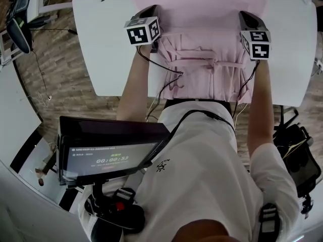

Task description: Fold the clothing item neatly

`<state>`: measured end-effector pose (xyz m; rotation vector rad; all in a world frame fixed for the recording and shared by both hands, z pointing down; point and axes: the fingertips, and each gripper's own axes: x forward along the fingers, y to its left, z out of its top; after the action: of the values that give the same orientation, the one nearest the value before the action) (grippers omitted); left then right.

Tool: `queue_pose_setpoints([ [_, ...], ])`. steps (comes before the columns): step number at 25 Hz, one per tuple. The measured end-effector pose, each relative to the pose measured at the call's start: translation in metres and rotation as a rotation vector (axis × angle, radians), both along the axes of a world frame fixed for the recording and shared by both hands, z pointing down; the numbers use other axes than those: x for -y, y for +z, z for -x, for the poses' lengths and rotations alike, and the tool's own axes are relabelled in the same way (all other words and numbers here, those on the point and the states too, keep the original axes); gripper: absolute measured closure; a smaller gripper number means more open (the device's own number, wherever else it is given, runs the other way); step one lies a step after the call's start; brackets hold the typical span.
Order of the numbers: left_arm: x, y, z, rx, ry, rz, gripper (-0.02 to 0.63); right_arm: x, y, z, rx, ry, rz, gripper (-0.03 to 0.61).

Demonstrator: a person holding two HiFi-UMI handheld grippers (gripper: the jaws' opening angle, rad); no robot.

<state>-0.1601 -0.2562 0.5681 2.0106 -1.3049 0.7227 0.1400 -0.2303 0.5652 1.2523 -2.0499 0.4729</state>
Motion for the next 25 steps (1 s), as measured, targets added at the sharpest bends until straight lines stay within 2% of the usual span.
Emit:
queue_pose_setpoints([
  [6, 0.002, -0.002, -0.003, -0.010, -0.007, -0.005, 0.611, 0.002, -0.001, -0.004, 0.018, 0.003, 0.013, 0.575],
  [13, 0.003, -0.013, -0.004, -0.043, 0.014, -0.019, 0.611, 0.006, -0.018, -0.001, 0.092, 0.018, 0.000, 0.574],
  [19, 0.013, -0.051, -0.024, -0.038, 0.159, -0.117, 0.611, 0.030, -0.054, 0.015, 0.149, -0.033, -0.106, 0.574],
  [25, 0.064, -0.085, -0.035, 0.003, 0.285, -0.231, 0.611, 0.076, -0.090, 0.029, 0.174, -0.111, -0.206, 0.574],
])
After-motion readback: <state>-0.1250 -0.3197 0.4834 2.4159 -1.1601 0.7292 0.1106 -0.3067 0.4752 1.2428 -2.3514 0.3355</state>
